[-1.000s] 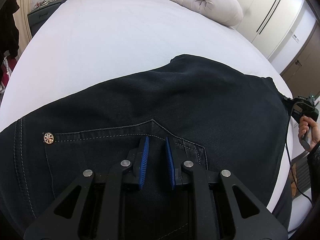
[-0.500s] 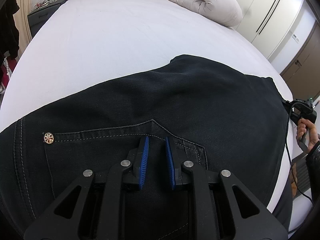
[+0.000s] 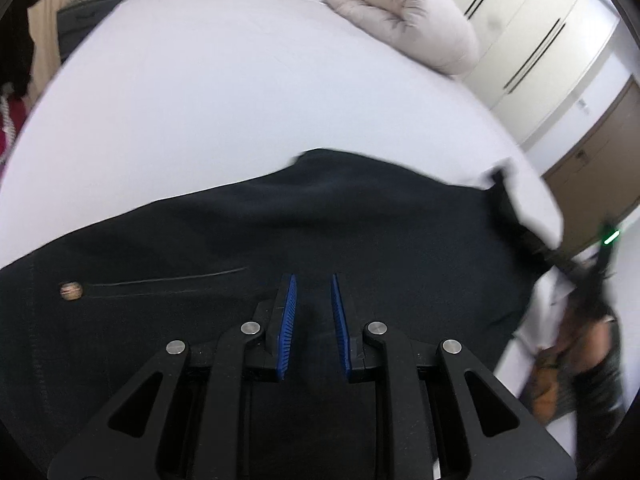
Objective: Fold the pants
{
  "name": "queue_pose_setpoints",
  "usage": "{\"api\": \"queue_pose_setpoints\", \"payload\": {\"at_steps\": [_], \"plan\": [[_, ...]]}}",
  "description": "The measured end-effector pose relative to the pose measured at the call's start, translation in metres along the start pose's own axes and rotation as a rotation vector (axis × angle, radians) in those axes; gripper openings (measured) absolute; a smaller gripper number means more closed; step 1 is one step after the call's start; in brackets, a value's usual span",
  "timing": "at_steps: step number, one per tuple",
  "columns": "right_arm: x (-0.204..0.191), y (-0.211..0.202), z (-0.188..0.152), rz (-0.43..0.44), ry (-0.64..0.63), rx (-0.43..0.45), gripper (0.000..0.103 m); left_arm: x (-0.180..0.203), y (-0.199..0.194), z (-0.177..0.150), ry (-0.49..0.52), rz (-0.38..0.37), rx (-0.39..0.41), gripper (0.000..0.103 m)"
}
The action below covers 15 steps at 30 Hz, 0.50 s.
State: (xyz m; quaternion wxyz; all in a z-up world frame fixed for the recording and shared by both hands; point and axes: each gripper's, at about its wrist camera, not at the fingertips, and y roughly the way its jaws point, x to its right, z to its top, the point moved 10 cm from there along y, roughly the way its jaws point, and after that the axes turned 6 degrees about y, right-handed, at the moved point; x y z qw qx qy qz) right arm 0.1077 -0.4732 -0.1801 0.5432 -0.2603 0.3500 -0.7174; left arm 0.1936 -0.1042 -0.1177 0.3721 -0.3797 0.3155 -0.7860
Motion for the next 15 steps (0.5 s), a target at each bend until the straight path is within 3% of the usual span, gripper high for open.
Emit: {"api": "queue_pose_setpoints", "payload": {"at_steps": [1, 2, 3, 5, 8, 13, 15], "plan": [[-0.005, 0.012, -0.011, -0.014, -0.021, -0.032, 0.012, 0.006, 0.002, 0.002, -0.011, -0.028, -0.005, 0.021], [-0.007, 0.019, -0.017, -0.034, -0.039, -0.038, 0.012, 0.015, 0.006, 0.004, -0.031, -0.070, -0.010, 0.032], [-0.008, 0.022, -0.021, -0.057, -0.070, -0.020, 0.012, 0.019, 0.008, 0.006, -0.045, -0.091, -0.009, 0.054], [-0.010, 0.018, -0.019, -0.072, -0.090, -0.012, 0.012, 0.030, 0.010, 0.013, -0.091, -0.147, 0.015, 0.079], [-0.011, 0.010, -0.015, -0.077, -0.103, -0.009, 0.012, 0.042, 0.016, 0.022, -0.167, -0.225, 0.016, 0.080], [-0.033, -0.028, -0.001, -0.042, -0.129, 0.070, 0.012, 0.070, 0.029, 0.040, -0.238, -0.343, -0.008, 0.081], [-0.049, -0.043, 0.000, -0.017, -0.146, 0.097, 0.012, 0.088, 0.039, 0.045, -0.274, -0.405, -0.047, 0.087]]}}
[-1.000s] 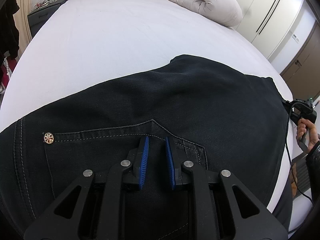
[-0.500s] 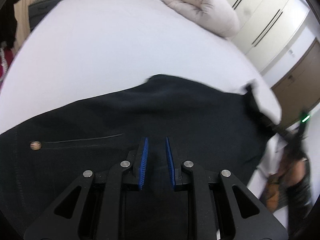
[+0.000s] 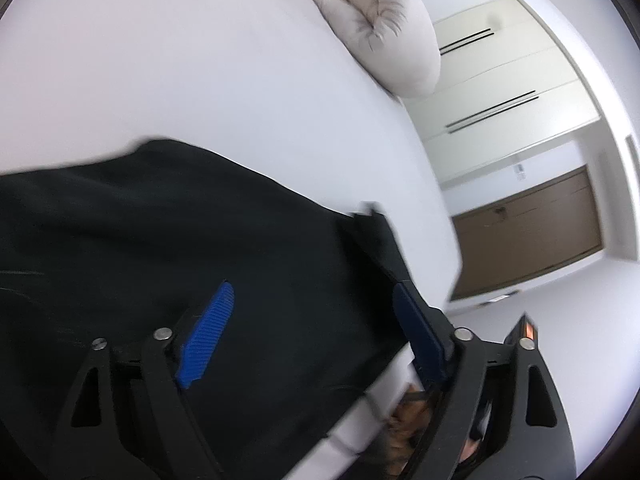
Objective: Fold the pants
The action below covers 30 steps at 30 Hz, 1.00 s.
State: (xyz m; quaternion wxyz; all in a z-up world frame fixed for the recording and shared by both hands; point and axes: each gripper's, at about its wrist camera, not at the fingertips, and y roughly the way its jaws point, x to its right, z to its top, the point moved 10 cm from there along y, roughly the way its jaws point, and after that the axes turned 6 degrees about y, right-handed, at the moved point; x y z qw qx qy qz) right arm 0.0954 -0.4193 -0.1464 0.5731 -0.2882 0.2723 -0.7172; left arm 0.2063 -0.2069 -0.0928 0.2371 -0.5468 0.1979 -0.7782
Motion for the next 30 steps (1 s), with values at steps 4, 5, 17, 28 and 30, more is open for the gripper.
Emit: {"api": "queue_pose_setpoints", "payload": {"at_steps": [4, 5, 17, 28, 30], "plan": [[-0.039, -0.018, 0.004, 0.030, -0.046, 0.029, 0.012, 0.014, 0.033, -0.005, -0.070, -0.070, -0.071, 0.087], [-0.047, -0.021, 0.004, 0.041, -0.050, 0.030, 0.012, 0.015, 0.041, -0.009, -0.077, -0.069, -0.094, 0.087], [-0.131, -0.045, -0.020, 0.117, -0.149, 0.006, 0.012, 0.000, 0.059, -0.023, -0.086, -0.077, -0.188, 0.012], [-0.210, -0.041, -0.025, 0.216, -0.282, -0.033, 0.012, -0.048, 0.015, -0.020, 0.038, 0.077, -0.167, 0.007], [-0.223, -0.035, -0.025, 0.239, -0.282, -0.049, 0.013, -0.056, 0.010, -0.021, 0.054, 0.113, -0.164, 0.007]]}}
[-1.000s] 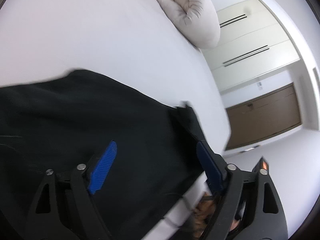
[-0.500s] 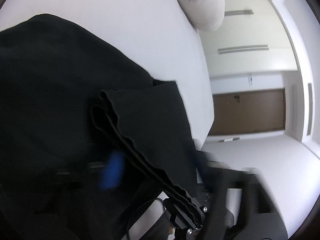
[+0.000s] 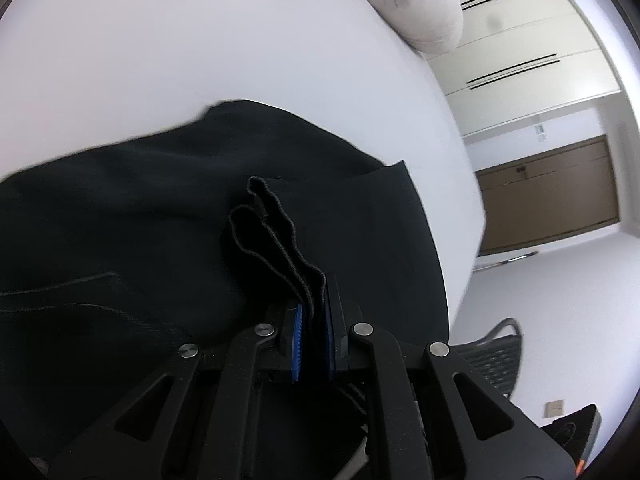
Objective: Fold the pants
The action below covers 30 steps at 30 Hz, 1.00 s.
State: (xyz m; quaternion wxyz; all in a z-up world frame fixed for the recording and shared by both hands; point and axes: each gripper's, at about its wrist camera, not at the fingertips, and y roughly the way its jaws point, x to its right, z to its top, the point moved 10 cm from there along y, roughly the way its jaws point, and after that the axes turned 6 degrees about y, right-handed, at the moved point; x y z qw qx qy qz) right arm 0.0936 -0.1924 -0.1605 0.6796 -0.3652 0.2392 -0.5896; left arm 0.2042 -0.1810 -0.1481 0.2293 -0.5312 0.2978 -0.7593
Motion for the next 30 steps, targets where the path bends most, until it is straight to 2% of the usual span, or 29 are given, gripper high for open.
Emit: {"api": "queue_pose_setpoints", "payload": {"at_steps": [4, 11, 14, 15, 16, 17, 18, 19, 20, 21, 23, 25, 27, 30], "plan": [[-0.012, 0.010, -0.002, 0.050, 0.039, -0.028, 0.013, -0.012, 0.000, -0.007, 0.009, 0.044, 0.001, 0.007], [-0.026, 0.020, -0.023, 0.085, 0.046, -0.094, 0.013, -0.022, 0.012, -0.029, 0.013, 0.079, -0.001, 0.008], [-0.024, 0.027, -0.028, 0.115, 0.081, -0.113, 0.020, -0.010, 0.026, -0.023, 0.010, 0.087, 0.014, 0.009], [-0.023, 0.027, -0.030, 0.135, 0.105, -0.123, 0.025, -0.010, 0.025, -0.023, 0.006, 0.087, 0.020, 0.010], [-0.020, 0.026, -0.029, 0.156, 0.131, -0.128, 0.041, -0.013, 0.019, -0.026, 0.005, 0.090, 0.026, 0.010], [-0.020, 0.023, -0.030, 0.188, 0.159, -0.132, 0.062, -0.012, 0.014, -0.027, 0.003, 0.106, 0.041, 0.011], [-0.019, 0.017, -0.031, 0.227, 0.188, -0.132, 0.068, -0.014, 0.009, -0.024, 0.000, 0.127, 0.054, 0.011], [-0.018, 0.012, -0.032, 0.249, 0.203, -0.127, 0.070, -0.022, -0.003, -0.024, -0.003, 0.193, 0.077, 0.011], [-0.017, 0.004, -0.035, 0.274, 0.218, -0.123, 0.070, -0.042, -0.027, -0.026, -0.007, 0.277, 0.095, 0.011], [-0.015, -0.004, -0.038, 0.313, 0.240, -0.123, 0.070, -0.047, -0.035, -0.026, -0.013, 0.320, 0.113, 0.011], [-0.002, -0.021, -0.042, 0.385, 0.309, -0.119, 0.060, -0.044, -0.053, -0.020, -0.011, 0.366, 0.171, 0.010], [0.030, -0.035, -0.042, 0.432, 0.433, -0.108, 0.050, -0.016, -0.058, -0.017, 0.064, 0.397, 0.214, 0.010], [0.076, -0.039, -0.033, 0.449, 0.556, -0.076, 0.044, 0.021, -0.049, -0.017, 0.157, 0.377, 0.227, 0.011], [0.130, -0.037, -0.018, 0.492, 0.739, -0.035, 0.041, 0.059, -0.007, -0.035, 0.263, 0.307, 0.158, 0.011]]}}
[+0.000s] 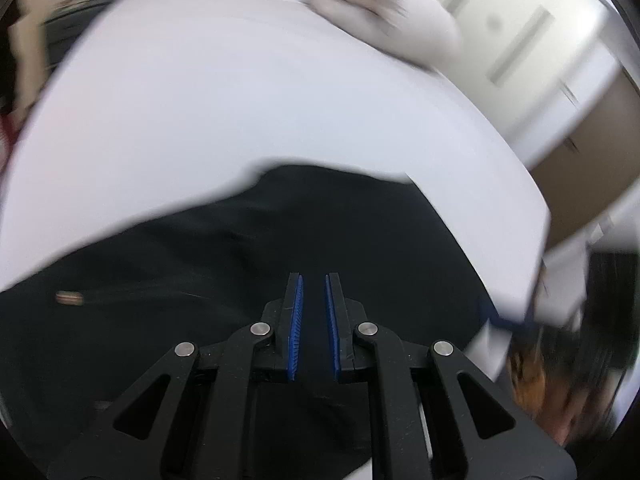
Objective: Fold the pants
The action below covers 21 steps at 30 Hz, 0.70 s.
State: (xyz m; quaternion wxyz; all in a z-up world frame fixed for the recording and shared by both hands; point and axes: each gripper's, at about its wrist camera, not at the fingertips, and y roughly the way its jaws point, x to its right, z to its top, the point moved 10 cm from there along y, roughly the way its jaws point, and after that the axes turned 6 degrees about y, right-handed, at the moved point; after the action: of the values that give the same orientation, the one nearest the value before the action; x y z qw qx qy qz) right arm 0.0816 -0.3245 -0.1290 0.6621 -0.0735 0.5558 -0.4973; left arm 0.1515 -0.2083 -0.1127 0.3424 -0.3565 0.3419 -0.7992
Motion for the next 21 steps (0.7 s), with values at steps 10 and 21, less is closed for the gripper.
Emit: {"api": "queue_pose_setpoints", "payload": {"at_steps": [10, 21], "plan": [[0.032, 0.127, 0.041, 0.243, 0.322, -0.324, 0.040, 0.018, 0.063, -0.060, 0.003, -0.057, -0.065, 0.010], [0.123, 0.093, 0.107, 0.082, 0.517, -0.048, 0.004, -0.018, 0.042, -0.075, -0.038, -0.115, -0.055, 0.010]]}}
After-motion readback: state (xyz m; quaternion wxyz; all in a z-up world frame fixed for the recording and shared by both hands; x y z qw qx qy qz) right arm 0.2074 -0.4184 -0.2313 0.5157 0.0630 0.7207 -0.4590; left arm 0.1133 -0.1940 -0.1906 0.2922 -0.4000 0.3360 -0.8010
